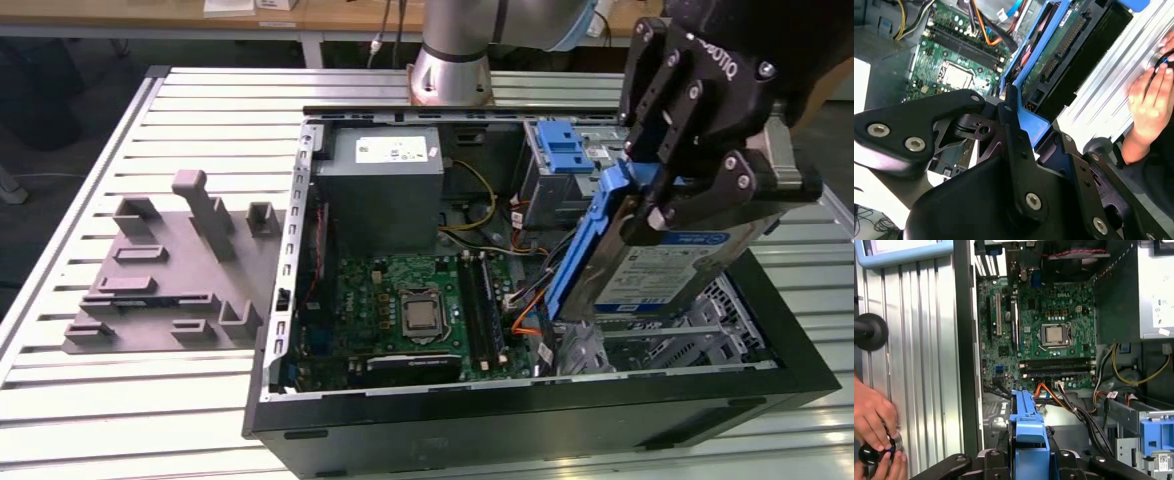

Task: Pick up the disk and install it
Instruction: 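Insert the disk into the insertion slot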

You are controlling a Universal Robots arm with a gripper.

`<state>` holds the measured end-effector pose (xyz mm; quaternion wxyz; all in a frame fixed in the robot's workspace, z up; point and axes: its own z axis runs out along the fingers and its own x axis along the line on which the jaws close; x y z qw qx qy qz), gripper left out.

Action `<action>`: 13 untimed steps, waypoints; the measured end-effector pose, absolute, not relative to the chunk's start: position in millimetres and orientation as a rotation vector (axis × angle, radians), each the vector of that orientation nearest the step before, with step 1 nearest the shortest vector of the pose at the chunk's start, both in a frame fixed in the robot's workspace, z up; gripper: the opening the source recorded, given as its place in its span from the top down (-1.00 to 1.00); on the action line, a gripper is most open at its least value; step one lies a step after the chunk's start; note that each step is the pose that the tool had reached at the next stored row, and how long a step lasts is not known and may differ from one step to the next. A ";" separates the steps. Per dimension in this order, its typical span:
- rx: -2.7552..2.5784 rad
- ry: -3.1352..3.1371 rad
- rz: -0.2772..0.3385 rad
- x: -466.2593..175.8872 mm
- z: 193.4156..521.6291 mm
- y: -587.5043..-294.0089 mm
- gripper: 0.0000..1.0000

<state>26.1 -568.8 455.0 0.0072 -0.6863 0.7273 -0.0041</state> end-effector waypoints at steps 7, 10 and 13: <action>-2.146 2.274 -0.013 31.4 454.5 -568.7 0.27; -2.146 2.274 -0.013 38.3 453.6 -568.8 0.27; -2.146 2.275 -0.012 45.8 452.1 -568.7 0.27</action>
